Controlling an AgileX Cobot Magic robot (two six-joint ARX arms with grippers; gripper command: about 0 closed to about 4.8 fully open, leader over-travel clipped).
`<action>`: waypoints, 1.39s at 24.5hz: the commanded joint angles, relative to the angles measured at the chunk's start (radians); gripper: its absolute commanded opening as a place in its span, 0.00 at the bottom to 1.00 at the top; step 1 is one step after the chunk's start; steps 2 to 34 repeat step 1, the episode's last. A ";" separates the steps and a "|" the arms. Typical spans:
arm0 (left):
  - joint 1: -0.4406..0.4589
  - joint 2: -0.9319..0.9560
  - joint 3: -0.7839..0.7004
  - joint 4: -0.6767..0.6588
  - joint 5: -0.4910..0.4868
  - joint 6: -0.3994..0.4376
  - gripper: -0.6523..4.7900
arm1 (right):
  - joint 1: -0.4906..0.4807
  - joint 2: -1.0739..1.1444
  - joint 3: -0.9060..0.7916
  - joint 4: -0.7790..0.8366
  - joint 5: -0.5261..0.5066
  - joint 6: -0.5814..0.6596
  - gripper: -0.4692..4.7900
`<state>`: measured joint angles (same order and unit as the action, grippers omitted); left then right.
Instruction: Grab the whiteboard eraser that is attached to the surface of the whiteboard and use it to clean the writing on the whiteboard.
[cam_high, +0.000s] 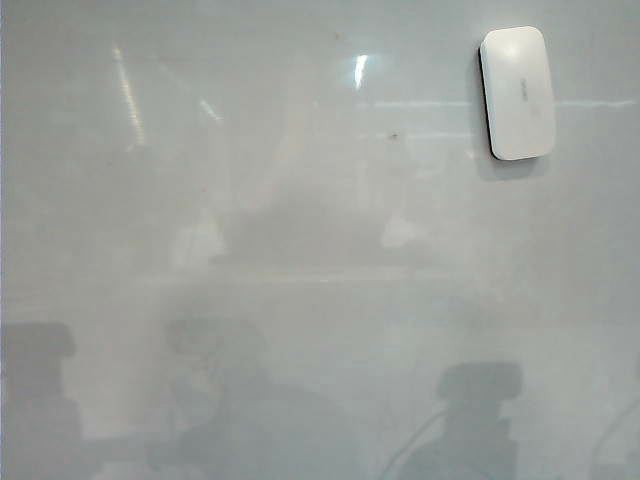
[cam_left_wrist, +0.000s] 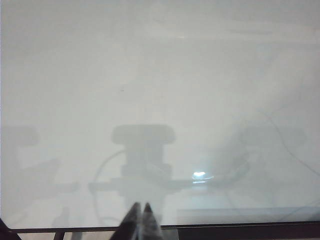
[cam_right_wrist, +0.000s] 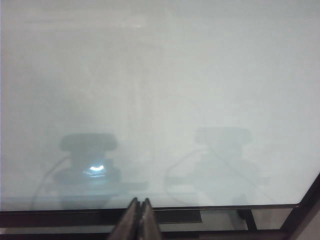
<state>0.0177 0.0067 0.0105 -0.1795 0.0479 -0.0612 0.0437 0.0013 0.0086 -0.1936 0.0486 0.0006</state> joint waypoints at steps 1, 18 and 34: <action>0.000 0.001 -0.002 -0.002 -0.003 0.001 0.11 | 0.000 -0.001 -0.006 0.011 0.000 0.002 0.10; 0.000 0.001 -0.002 -0.002 -0.003 0.001 0.11 | 0.000 -0.001 -0.006 0.011 0.000 0.002 0.10; 0.000 0.001 -0.002 -0.002 -0.003 0.001 0.11 | 0.000 -0.001 -0.006 0.011 0.000 0.002 0.10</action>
